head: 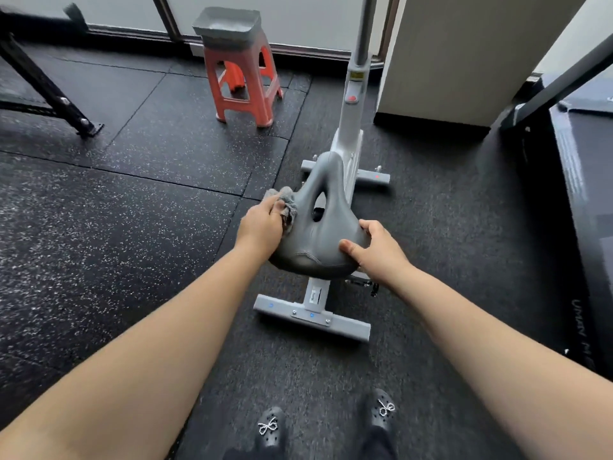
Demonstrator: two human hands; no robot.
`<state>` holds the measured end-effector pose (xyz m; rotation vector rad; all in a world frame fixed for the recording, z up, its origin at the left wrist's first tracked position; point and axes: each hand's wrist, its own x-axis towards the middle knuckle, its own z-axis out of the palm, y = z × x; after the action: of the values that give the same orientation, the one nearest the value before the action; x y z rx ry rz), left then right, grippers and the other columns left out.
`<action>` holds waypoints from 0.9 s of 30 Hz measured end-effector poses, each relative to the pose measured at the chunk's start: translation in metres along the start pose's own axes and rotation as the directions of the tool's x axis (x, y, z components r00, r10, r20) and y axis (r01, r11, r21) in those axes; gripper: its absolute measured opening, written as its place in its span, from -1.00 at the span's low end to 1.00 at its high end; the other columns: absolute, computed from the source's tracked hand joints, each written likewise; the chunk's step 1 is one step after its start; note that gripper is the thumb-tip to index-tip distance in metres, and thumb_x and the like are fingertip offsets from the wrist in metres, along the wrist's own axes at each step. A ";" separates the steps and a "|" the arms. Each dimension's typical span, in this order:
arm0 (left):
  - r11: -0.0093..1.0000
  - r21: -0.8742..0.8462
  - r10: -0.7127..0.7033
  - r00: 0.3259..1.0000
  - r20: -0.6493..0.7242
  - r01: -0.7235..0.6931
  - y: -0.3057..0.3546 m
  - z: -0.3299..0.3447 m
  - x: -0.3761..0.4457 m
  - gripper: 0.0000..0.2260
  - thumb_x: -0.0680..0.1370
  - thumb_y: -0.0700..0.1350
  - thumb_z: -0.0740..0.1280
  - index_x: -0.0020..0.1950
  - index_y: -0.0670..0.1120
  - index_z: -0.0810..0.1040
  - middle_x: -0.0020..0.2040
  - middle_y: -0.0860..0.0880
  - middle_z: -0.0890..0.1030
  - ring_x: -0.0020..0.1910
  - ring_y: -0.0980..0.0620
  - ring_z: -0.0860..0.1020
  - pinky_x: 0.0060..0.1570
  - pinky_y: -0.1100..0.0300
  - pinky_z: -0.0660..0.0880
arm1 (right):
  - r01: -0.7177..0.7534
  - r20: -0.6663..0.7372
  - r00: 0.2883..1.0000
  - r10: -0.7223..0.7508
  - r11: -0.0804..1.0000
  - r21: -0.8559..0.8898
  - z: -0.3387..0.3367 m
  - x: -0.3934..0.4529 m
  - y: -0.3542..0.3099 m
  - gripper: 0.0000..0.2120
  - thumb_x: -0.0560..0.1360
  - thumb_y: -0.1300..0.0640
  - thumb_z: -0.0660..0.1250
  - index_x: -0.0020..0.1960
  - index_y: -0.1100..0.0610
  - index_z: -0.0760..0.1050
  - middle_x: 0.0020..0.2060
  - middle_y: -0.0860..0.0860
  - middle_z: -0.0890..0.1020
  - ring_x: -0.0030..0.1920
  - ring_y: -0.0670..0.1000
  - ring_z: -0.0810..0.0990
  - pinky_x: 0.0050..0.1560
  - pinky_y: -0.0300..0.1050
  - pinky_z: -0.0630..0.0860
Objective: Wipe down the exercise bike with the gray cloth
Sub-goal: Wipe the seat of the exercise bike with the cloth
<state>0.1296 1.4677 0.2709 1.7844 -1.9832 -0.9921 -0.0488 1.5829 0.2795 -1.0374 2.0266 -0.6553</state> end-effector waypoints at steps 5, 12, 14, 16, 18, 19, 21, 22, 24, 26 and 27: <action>0.975 -0.214 -0.132 0.939 -0.316 0.065 0.004 0.030 -0.050 -0.66 0.63 -0.08 0.09 0.40 -0.01 0.37 0.48 -0.16 0.27 0.43 -0.14 0.26 0.35 0.06 0.20 | 0.113 0.123 0.987 -0.106 0.992 -0.049 -0.018 0.004 0.010 -0.35 0.41 -0.03 0.43 0.42 0.09 0.28 0.36 0.06 0.43 0.30 0.06 0.46 0.30 -0.13 0.34; 0.999 0.013 0.037 0.903 -0.429 -0.035 0.008 0.080 -0.096 -0.64 0.58 -0.10 0.15 0.38 0.00 0.40 0.53 -0.11 0.14 0.52 -0.15 0.01 0.46 -0.05 -0.06 | 0.239 0.228 0.947 -0.225 0.970 -0.035 -0.029 0.007 0.020 -0.38 0.43 0.05 0.42 0.43 0.07 0.28 0.34 0.02 0.48 0.25 0.07 0.51 0.29 0.04 0.44; 0.999 0.014 0.051 0.899 -0.435 -0.050 0.017 0.087 -0.108 -0.64 0.56 -0.09 0.13 0.34 -0.04 0.45 0.50 -0.13 0.23 0.51 -0.17 0.06 0.45 -0.01 -0.04 | 0.253 0.235 0.943 -0.236 0.966 -0.044 -0.030 0.007 0.022 -0.39 0.45 0.08 0.39 0.45 0.07 0.27 0.36 0.02 0.45 0.29 0.06 0.48 0.32 -0.06 0.38; 0.994 -0.023 0.092 0.911 -0.401 -0.111 0.031 0.092 -0.117 -0.65 0.55 -0.12 0.14 0.32 -0.06 0.47 0.44 -0.18 0.32 0.48 -0.18 0.15 0.46 -0.01 0.05 | 0.254 0.237 0.942 -0.237 0.966 -0.045 -0.031 0.008 0.023 -0.41 0.47 0.11 0.37 0.45 0.08 0.26 0.38 0.05 0.44 0.35 0.05 0.42 0.36 -0.11 0.32; 0.985 -0.092 0.103 0.932 -0.349 -0.143 0.042 0.091 -0.119 -0.66 0.55 -0.14 0.15 0.31 -0.06 0.49 0.37 -0.22 0.42 0.42 -0.18 0.29 0.43 0.06 0.16 | 0.254 0.254 0.938 -0.236 0.966 -0.040 -0.033 0.008 0.022 -0.42 0.48 0.14 0.34 0.46 0.09 0.26 0.39 0.05 0.42 0.39 0.03 0.38 0.36 -0.16 0.26; 0.983 -0.111 0.099 0.931 -0.352 -0.147 0.045 0.085 -0.115 -0.66 0.55 -0.12 0.14 0.30 -0.05 0.50 0.32 -0.22 0.47 0.37 -0.19 0.35 0.39 0.05 0.23 | 0.258 0.262 0.935 -0.239 0.965 -0.040 -0.035 0.009 0.022 -0.42 0.48 0.15 0.33 0.46 0.09 0.25 0.40 0.05 0.41 0.40 0.03 0.37 0.35 -0.18 0.24; 0.985 -0.091 0.099 0.906 -0.411 -0.149 0.052 0.066 -0.095 -0.64 0.56 -0.07 0.12 0.32 -0.05 0.49 0.28 -0.23 0.50 0.29 -0.21 0.41 0.31 -0.02 0.33 | 0.254 0.269 0.934 -0.235 0.967 -0.037 -0.036 0.011 0.022 -0.43 0.48 0.16 0.32 0.46 0.07 0.26 0.41 0.02 0.40 0.40 0.01 0.36 0.32 -0.22 0.23; 0.988 -0.050 0.108 0.890 -0.444 -0.145 0.056 0.056 -0.081 -0.64 0.56 -0.06 0.13 0.33 -0.05 0.47 0.31 -0.24 0.47 0.30 -0.23 0.40 0.31 -0.04 0.32 | 0.250 0.272 0.934 -0.232 0.967 -0.036 -0.036 0.011 0.022 -0.43 0.48 0.16 0.32 0.46 0.05 0.26 0.41 0.01 0.40 0.39 0.02 0.38 0.31 -0.22 0.24; 0.986 0.085 0.164 0.892 -0.421 -0.142 0.068 0.041 -0.047 -0.64 0.59 -0.05 0.14 0.38 -0.02 0.41 0.41 -0.25 0.35 0.40 -0.24 0.28 0.39 -0.07 0.21 | 0.249 0.276 0.933 -0.230 0.968 -0.038 -0.036 0.012 0.023 -0.42 0.47 0.15 0.32 0.46 0.01 0.26 0.40 0.00 0.41 0.34 0.06 0.44 0.35 -0.13 0.30; 0.945 0.279 0.234 0.947 -0.221 -0.169 0.077 0.042 -0.016 -0.62 0.61 -0.03 0.11 0.44 0.02 0.31 0.48 -0.20 0.24 0.46 -0.21 0.17 0.44 -0.05 0.09 | 0.236 0.280 0.935 -0.217 0.971 -0.035 -0.035 0.012 0.025 -0.40 0.46 0.13 0.32 0.46 -0.03 0.24 0.40 -0.02 0.40 0.30 0.07 0.49 0.35 -0.04 0.36; 0.912 0.365 0.239 0.965 -0.108 -0.186 0.078 0.048 -0.008 -0.60 0.62 -0.02 0.09 0.47 0.04 0.25 0.51 -0.17 0.19 0.48 -0.18 0.13 0.45 -0.04 0.04 | 0.229 0.280 0.936 -0.212 0.973 -0.028 -0.035 0.011 0.025 -0.38 0.46 0.13 0.33 0.47 -0.03 0.22 0.41 -0.02 0.38 0.28 0.06 0.50 0.33 -0.02 0.38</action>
<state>0.0415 1.4886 0.2895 1.6979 -2.3058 -0.4384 -0.0922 1.5904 0.2776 -1.3283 1.7125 -0.5315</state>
